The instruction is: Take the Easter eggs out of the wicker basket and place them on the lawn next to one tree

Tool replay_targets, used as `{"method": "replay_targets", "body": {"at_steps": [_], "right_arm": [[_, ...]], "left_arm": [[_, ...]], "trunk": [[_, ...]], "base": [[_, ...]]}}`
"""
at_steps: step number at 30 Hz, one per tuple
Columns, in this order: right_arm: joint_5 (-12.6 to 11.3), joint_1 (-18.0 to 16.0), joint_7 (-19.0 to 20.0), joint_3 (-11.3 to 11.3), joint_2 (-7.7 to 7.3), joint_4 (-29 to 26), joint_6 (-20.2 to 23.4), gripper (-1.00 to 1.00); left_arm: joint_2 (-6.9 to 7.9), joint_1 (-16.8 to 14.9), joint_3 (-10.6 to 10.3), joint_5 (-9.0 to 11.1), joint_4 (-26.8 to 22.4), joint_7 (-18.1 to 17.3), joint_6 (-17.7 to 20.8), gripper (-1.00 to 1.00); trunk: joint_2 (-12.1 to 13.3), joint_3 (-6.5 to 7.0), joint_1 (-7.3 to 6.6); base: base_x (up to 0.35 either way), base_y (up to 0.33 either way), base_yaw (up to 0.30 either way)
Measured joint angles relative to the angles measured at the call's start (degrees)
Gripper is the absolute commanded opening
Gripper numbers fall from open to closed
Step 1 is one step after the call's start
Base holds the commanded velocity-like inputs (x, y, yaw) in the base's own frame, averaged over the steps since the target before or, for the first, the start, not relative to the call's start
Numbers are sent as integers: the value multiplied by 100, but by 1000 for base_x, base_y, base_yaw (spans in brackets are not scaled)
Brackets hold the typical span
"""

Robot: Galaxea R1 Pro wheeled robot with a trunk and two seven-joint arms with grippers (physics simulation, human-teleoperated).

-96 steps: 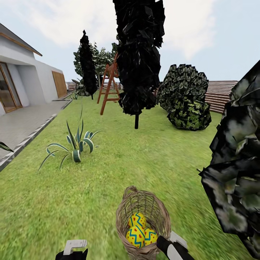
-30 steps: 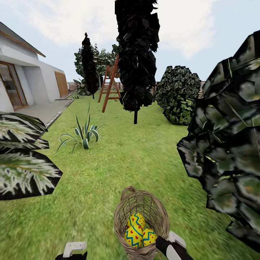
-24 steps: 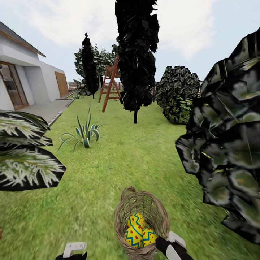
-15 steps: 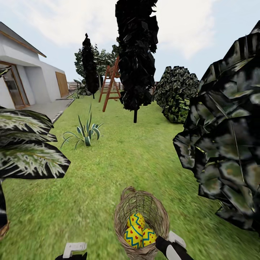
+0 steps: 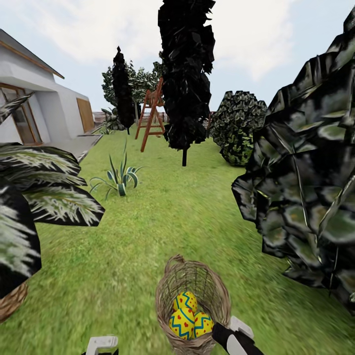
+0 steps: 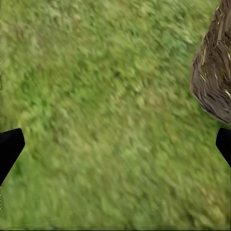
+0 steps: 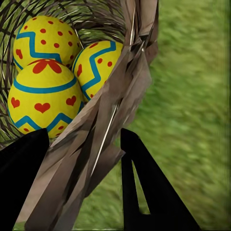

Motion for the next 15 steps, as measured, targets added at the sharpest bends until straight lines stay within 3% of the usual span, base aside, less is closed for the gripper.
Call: {"method": "replay_targets", "body": {"at_steps": [8,15], "right_arm": [[-1,0,4,12,66,26,1,-100],[-6,0,27,18,94,43,0,-100]], "left_arm": [[7,16,-1,6,-26,0,-22,100],[6,21,-2,10,-65,-21,-18,100]], "trunk": [[0,0,0],[39,17,-21]], "base": [[-345,0,-5],[-345,0,-121]]}}
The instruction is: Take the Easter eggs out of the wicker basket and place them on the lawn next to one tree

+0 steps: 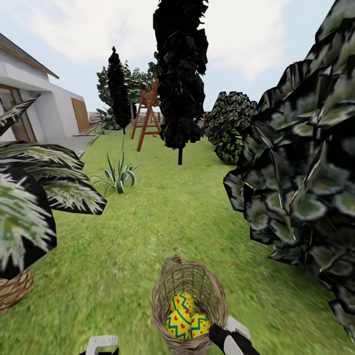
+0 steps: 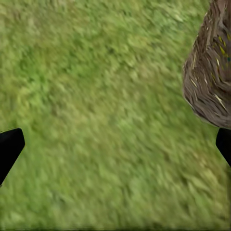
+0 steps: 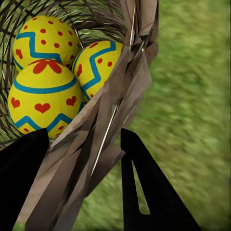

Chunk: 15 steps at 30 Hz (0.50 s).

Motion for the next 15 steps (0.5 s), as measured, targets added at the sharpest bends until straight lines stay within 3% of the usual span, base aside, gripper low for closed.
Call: {"method": "replay_targets", "body": {"at_steps": [9,15], "right_arm": [[13,0,1,5,6,3,0,-100],[20,0,0,5,26,3,0,-100]], "left_arm": [[-7,0,0,2,0,-3,1,100],[-3,8,0,0,-4,-10,1,100]], "trunk": [[361,162,-198],[602,270,-330]], "base": [[-345,0,-25],[-345,0,-218]]}}
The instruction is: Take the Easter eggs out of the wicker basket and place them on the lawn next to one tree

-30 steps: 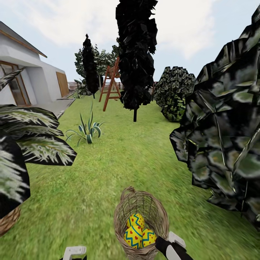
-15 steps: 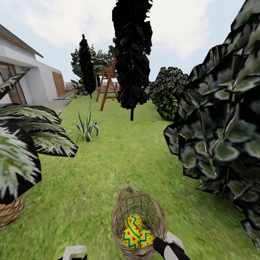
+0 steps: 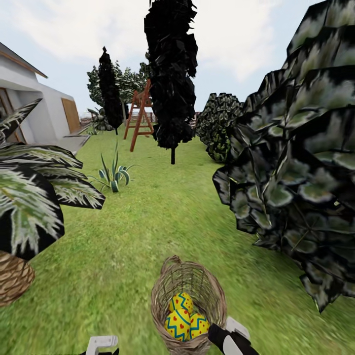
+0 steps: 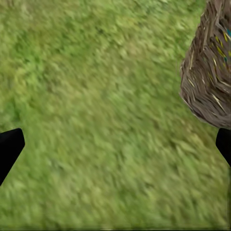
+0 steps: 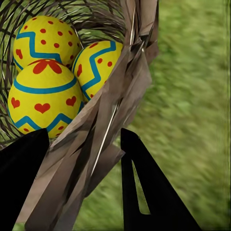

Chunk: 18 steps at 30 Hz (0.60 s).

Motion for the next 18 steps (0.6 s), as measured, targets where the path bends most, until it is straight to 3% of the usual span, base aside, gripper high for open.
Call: {"method": "replay_targets", "body": {"at_steps": [18], "right_arm": [[2,0,1,-1,3,8,0,-100]], "left_arm": [[-4,-1,-6,-3,10,0,0,100]], "trunk": [[722,323,-396]], "base": [[-345,0,-272]]}}
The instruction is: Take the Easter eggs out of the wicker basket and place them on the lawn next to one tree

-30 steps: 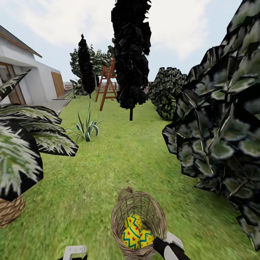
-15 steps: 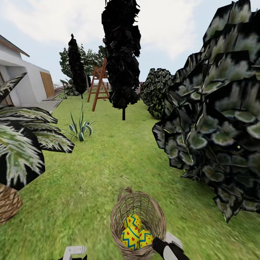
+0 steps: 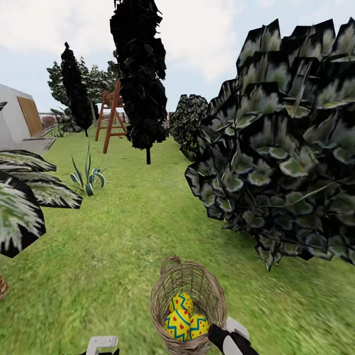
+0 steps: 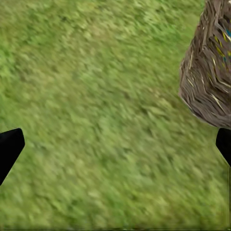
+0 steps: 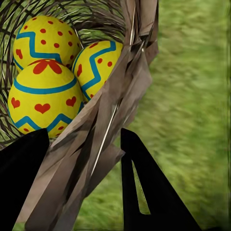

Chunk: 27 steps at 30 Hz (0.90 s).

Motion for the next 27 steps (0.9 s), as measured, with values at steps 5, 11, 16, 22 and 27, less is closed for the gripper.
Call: {"method": "replay_targets", "body": {"at_steps": [5,11,16,22,27], "right_arm": [[-4,0,3,1,0,0,-2,-100],[-6,0,1,1,7,1,0,-100],[-2,0,0,2,46,1,-12,-100],[-9,0,1,0,53,8,-132,-100],[-7,0,1,0,53,9,-141,-100]], "left_arm": [[0,0,-2,0,-1,0,0,100],[0,0,-2,0,-3,0,0,100],[0,-4,-2,0,1,2,0,100],[0,-2,-2,-2,5,8,0,100],[0,-3,-2,-1,8,8,0,100]], "trunk": [[201,90,-110],[442,198,-242],[642,288,-355],[882,395,-487],[1083,485,-597]], "base": [[-345,0,-273],[-309,0,-273],[-75,0,-273],[-4,0,-273],[0,0,-273]]}}
